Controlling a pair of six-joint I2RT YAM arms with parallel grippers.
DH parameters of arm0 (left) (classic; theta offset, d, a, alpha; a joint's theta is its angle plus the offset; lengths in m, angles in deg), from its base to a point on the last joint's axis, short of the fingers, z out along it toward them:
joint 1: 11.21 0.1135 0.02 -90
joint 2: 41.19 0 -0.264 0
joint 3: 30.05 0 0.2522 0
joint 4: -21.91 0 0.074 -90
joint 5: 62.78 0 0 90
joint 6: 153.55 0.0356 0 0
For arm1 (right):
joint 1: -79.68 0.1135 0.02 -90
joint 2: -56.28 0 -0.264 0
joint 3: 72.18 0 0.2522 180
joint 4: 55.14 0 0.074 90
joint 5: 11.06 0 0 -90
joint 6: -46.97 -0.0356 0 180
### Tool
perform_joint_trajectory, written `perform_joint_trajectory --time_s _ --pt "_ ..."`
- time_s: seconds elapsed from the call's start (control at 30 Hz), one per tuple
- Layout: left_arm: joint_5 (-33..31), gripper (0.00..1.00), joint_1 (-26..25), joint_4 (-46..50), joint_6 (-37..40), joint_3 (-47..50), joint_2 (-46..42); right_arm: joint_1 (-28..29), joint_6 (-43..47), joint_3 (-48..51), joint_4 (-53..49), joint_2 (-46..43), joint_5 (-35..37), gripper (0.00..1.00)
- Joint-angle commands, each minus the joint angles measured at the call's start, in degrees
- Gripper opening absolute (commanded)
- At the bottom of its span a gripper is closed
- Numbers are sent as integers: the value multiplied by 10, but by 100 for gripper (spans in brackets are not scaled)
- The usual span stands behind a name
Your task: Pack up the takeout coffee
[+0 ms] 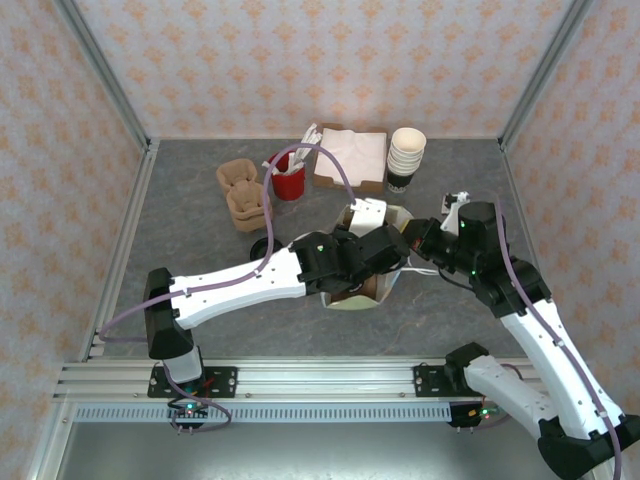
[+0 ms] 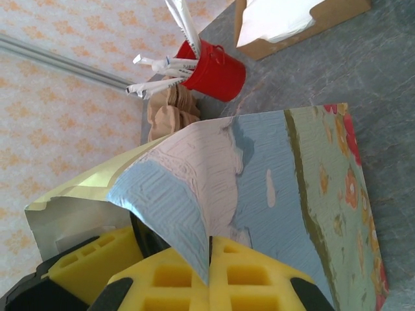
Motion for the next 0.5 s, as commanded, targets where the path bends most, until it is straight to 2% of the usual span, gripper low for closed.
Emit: perform_joint_trajectory --time_s 0.0,0.47 --pt "-40 60 -2 -13 3 15 5 4 -6 6 30 -14 -21 0" --pt "-44 60 -2 -27 -12 56 16 4 -8 15 33 -20 -22 0"
